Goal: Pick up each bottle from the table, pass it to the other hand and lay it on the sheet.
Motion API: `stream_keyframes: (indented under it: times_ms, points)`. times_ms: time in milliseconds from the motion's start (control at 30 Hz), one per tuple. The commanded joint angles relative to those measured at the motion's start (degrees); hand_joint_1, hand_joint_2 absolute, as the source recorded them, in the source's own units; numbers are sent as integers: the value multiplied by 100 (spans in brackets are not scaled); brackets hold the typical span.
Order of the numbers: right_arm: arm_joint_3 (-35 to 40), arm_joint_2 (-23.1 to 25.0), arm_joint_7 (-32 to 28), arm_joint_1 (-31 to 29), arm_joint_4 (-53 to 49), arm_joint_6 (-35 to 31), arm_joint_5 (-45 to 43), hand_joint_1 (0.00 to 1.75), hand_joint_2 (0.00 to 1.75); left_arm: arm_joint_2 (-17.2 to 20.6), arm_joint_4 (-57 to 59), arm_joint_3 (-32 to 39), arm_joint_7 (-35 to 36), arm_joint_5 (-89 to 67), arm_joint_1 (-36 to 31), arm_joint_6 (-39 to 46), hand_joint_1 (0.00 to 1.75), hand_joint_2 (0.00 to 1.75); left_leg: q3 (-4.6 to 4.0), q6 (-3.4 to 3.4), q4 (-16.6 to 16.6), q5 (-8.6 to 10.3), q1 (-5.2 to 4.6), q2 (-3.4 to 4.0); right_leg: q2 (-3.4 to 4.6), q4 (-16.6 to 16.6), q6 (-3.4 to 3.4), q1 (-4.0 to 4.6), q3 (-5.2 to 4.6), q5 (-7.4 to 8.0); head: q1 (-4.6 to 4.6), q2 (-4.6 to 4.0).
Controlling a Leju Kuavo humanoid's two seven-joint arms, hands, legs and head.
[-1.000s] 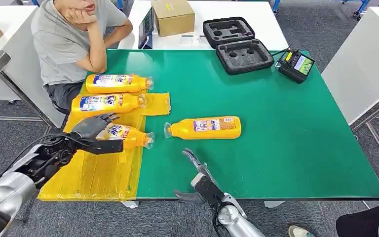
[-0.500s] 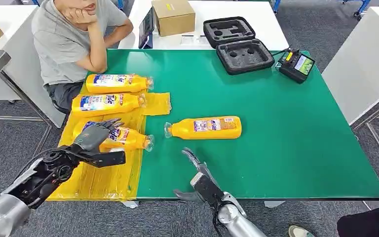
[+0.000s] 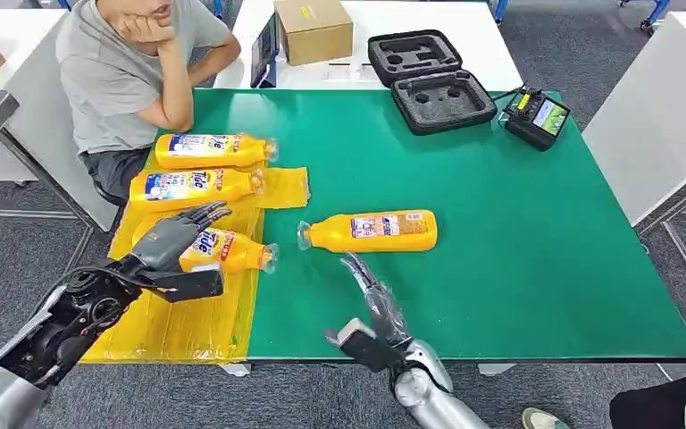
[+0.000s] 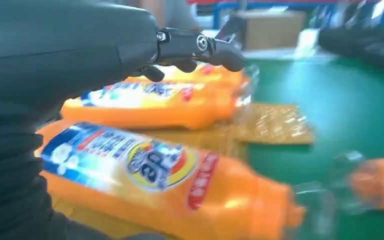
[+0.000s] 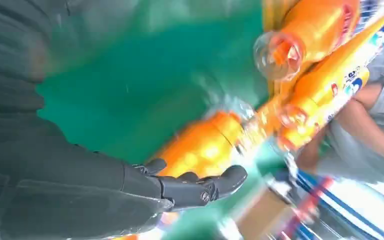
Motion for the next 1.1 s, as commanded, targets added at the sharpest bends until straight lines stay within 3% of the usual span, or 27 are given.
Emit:
stream_keyframes:
  times_ms: [33, 100, 233, 400, 600, 1100]
  points:
    - [-900, -674, 550, -418, -597, -148, 1835, 0, 175, -790, -1170, 1020, -782, 603, 1085, 959, 0, 175, 10, 0, -2, -5, -7, -7, 0, -1, 1, -7, 10, -6, 0, 0]
    - [-1221, -701, 574, -700, -322, -169, 2190, 0, 175, -1044, -1318, 1163, -1142, 1001, 1493, 1309, 0, 175, 11, 3, -8, -2, -14, 1, 6, -5, 3, -15, 8, -2, 2, 0]
    - [-1422, -710, 659, -1039, 156, -303, 2565, 0, 175, -1203, -1252, 1150, -1436, 1301, 1669, 1527, 0, 175, 29, 0, -1, -15, -16, 5, 16, -4, 0, -20, 26, -9, 2, 0]
    - [-1372, -943, 1311, -1782, 1378, -488, 3494, 0, 175, -1641, -1016, 915, -1833, 1806, 1835, 1332, 0, 175, 20, -1, -6, -7, -14, -1, 7, -9, -1, -16, 19, -2, 0, 0]
    - [-1388, -1162, 1587, -2666, 2361, 141, 3866, 0, 175, -2373, -837, 629, -1823, 1871, 1658, 1240, 0, 175, 12, 4, 3, -5, -18, -15, -7, -2, 5, -20, 15, -3, 0, 0]
    - [-1452, -981, 1603, -2929, 2682, 567, 3817, 0, 175, -2645, -870, 577, -1745, 1661, 1695, 1144, 0, 175, 11, 2, 4, -6, -17, -3, 5, -2, 11, -13, 12, 5, -2, 0]
